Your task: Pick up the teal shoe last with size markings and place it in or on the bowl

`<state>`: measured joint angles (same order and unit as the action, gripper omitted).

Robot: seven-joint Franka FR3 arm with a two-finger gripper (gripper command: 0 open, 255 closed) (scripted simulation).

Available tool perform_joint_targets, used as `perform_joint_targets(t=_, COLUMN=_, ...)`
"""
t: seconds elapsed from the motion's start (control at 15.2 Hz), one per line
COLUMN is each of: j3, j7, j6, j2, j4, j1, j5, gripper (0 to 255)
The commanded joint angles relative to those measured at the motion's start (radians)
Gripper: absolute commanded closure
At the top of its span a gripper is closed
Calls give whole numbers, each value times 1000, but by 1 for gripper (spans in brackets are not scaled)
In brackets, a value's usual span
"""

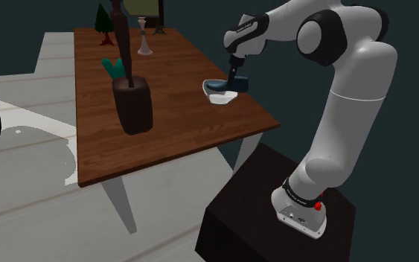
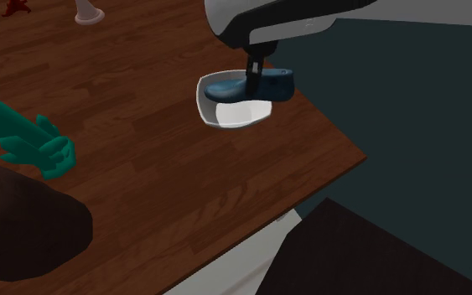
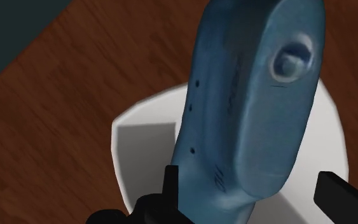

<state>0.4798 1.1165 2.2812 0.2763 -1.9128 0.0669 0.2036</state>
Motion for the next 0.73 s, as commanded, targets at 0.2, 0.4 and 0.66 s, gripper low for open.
perform_joint_targets(t=0.2, j3=15, j7=-27, j6=-82, j2=-62, j4=28, j1=-12, j5=-43, gripper=0)
perform_joint_targets(t=0.4, j3=17, j7=-33, j6=-104, j2=-77, j4=38, j1=-15, j5=-53, gripper=0)
perform_joint_targets(t=0.66, j3=17, j7=-33, j6=-104, j2=-76, j4=38, j1=-15, j5=-53, gripper=0)
